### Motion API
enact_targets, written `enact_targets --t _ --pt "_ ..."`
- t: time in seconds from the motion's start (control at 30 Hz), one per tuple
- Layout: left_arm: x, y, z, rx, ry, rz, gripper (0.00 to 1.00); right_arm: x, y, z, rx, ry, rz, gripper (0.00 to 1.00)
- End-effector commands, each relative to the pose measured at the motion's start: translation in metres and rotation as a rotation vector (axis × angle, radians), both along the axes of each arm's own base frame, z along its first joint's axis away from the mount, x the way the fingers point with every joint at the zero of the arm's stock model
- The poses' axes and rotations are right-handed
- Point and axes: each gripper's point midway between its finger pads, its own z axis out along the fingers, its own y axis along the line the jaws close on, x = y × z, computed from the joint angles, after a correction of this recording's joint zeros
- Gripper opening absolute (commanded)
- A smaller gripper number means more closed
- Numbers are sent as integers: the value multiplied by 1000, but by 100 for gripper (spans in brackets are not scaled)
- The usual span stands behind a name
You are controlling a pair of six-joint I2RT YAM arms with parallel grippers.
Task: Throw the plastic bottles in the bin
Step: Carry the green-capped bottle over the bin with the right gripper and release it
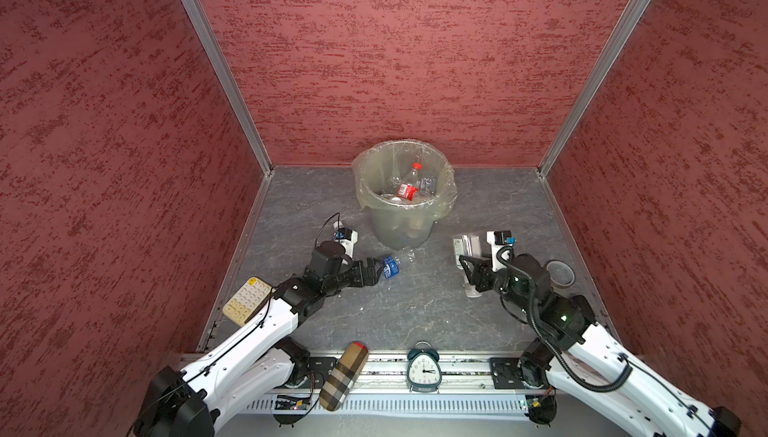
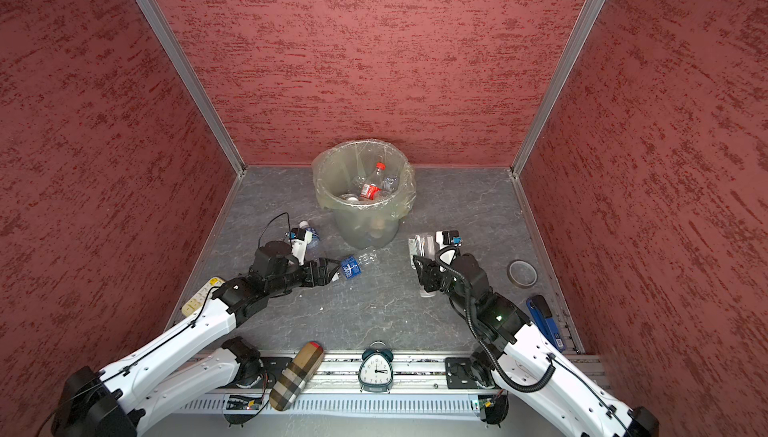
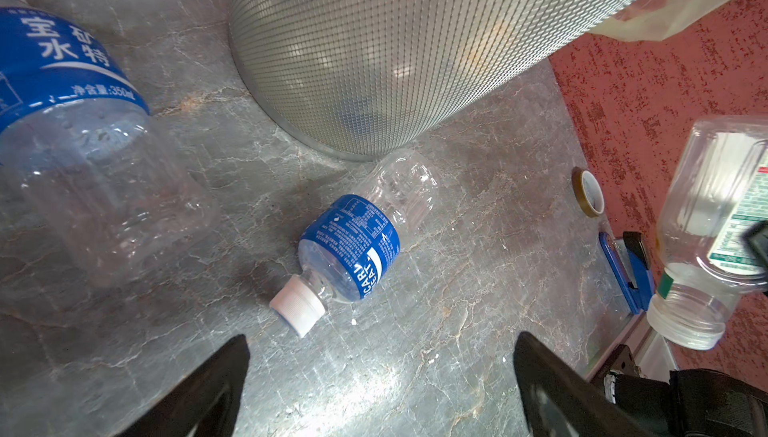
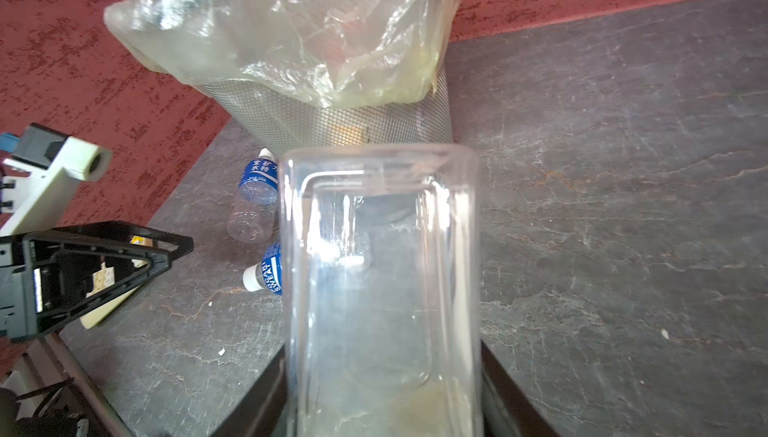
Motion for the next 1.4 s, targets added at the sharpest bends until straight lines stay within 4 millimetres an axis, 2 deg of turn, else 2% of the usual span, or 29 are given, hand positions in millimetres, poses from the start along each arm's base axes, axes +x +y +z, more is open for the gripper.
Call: enact_targets --t 0.0,0.33,0.47,0.6,0.77,0.87,0.9,0.93,1.03,1.1,1.17,1.37 --pt "6 -4 14 0 -50 -6 99 -2 0 15 18 -63 2 29" --pt "9 -14 16 5 -59 -24 99 -9 1 65 110 -185 23 29" --pt "11 -16 13 5 -55 -26 99 -6 6 99 140 -229 35 29" --pt "11 -18 11 5 -54 -31 99 5 18 141 172 -276 45 28" --pt "7 -17 10 -4 -57 -38 99 41 49 191 147 -336 52 28" --pt "4 -14 6 -9 -54 -32 100 83 81 217 94 -370 46 28" --pt "2 -13 4 -11 -50 -31 99 103 92 223 80 -374 37 29" --pt "1 -12 2 -16 -45 -28 99 124 101 229 70 -375 31 38" --pt "-5 -10 -4 -29 -32 -21 99 183 112 235 34 -359 -49 80" --pt "-9 -8 -5 -37 -29 -16 99 210 109 235 4 -336 -109 97" --pt "-12 -6 -4 -38 -29 -11 100 216 107 240 2 -329 -125 99" --pt "-12 -1 -1 -21 -48 -4 99 186 93 265 52 -386 -99 99"
